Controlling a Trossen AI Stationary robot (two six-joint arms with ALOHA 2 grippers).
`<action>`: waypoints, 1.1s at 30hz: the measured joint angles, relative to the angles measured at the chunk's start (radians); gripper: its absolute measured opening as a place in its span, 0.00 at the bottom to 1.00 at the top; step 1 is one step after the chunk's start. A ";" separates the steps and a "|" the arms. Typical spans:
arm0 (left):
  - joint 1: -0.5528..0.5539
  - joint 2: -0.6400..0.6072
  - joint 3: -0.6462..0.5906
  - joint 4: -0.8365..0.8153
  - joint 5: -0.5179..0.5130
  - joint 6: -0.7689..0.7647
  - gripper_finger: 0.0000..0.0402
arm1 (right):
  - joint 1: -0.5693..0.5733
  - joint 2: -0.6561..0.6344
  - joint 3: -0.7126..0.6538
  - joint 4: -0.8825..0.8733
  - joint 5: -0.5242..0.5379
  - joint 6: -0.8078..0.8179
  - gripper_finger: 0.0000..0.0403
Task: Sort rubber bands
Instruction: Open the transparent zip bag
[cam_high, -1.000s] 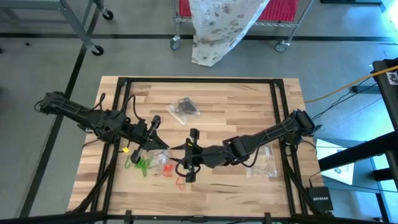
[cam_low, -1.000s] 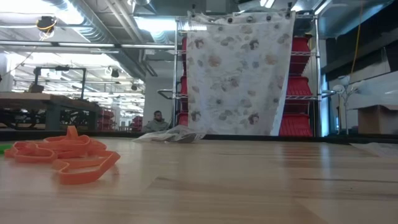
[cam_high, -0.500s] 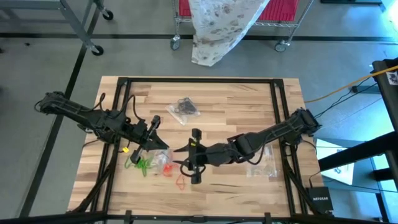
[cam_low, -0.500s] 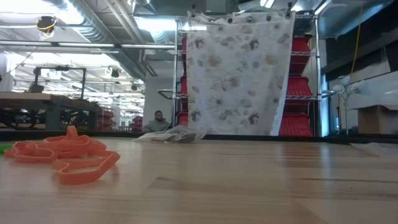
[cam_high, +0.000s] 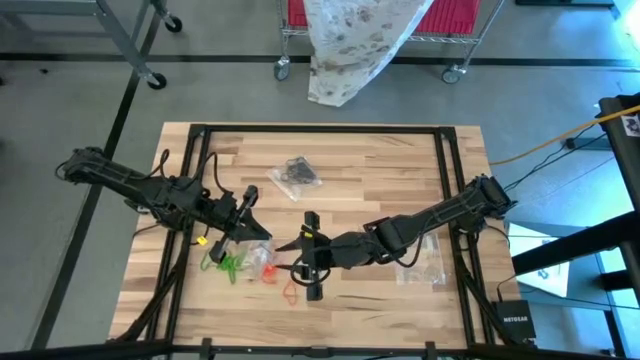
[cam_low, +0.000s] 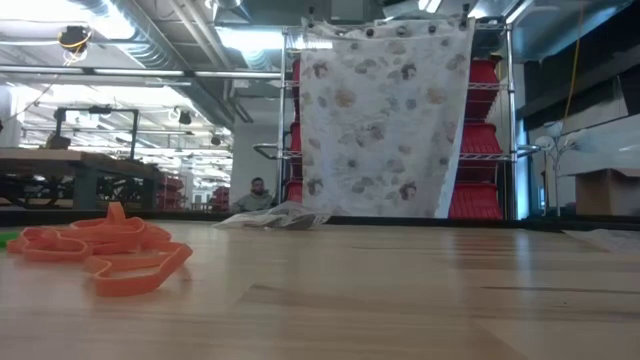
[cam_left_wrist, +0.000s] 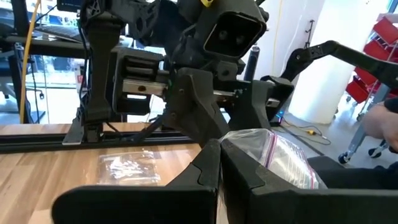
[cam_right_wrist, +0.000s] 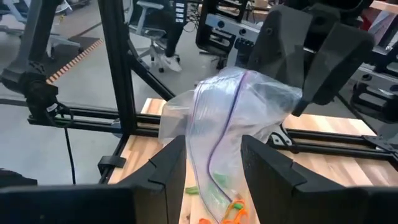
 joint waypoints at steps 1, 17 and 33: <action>0.000 0.000 0.000 0.000 0.000 0.000 0.00 | 0.000 0.000 0.000 0.003 0.000 -0.001 0.36; 0.000 0.000 0.000 0.000 0.000 0.000 0.00 | -0.007 0.011 0.000 -0.004 0.021 -0.019 0.36; 0.000 0.005 0.000 0.017 0.000 0.000 0.00 | -0.007 0.011 0.000 0.004 0.037 -0.024 0.36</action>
